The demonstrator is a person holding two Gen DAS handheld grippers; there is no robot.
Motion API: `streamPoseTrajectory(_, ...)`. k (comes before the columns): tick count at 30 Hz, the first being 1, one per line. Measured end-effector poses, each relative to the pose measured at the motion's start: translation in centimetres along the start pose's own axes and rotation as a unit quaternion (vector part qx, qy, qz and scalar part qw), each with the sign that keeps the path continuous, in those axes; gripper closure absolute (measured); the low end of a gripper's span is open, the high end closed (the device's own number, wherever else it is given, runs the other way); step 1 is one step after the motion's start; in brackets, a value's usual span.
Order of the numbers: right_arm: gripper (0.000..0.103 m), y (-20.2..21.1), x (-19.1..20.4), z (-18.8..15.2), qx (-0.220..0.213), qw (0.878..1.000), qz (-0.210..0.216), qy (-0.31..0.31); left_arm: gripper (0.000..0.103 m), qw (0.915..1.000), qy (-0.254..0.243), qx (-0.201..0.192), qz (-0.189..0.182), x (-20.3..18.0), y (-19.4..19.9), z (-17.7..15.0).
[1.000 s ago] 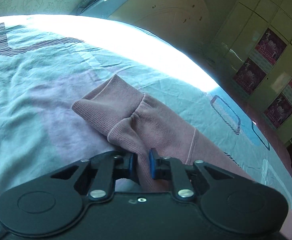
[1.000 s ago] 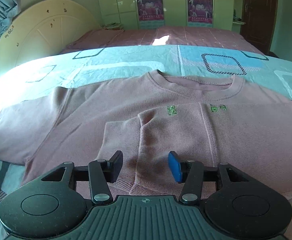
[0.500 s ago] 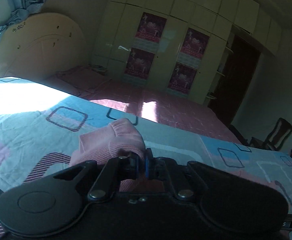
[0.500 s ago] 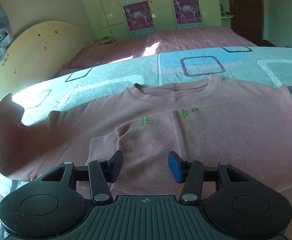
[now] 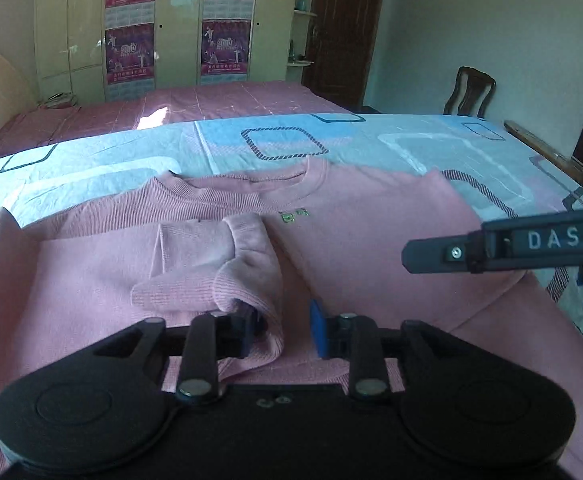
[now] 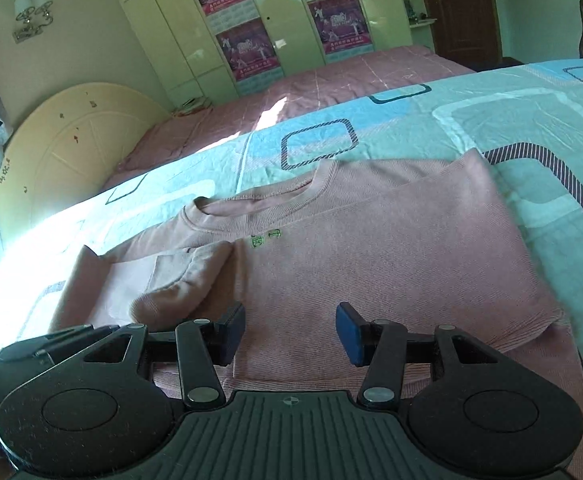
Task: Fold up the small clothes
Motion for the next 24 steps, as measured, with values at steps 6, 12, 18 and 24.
streamPoseTrajectory(6,0.049,-0.8,3.0,-0.2,0.008,0.998,0.042,0.041,0.041,0.9979,0.006,-0.024,0.060,2.8,4.5,-1.2)
streamPoseTrajectory(12,0.019,-2.7,8.6,-1.8,0.003,0.989,0.035,0.142,0.041,0.9848,0.049,-0.005,0.167,9.4,7.1,-3.3)
streamPoseTrajectory(18,0.044,-6.9,11.7,-3.2,0.018,0.974,-0.002,0.225,0.041,0.9734,0.075,0.017,0.215,12.8,7.6,-5.8)
streamPoseTrajectory(24,0.089,-8.8,12.0,-3.0,0.032,0.972,-0.014,0.233,0.043,0.9698,0.071,0.004,0.233,13.8,5.9,-5.1)
Point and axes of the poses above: each gripper's, at about its wrist camera, not at the fingertips, and y roughly against the way its jaws point, x to its left, z to its top, the point moved 3 cm from there along -y, roughly the way its jaws point, and after that the axes turned 3 degrees about y, right-handed, at the moved point
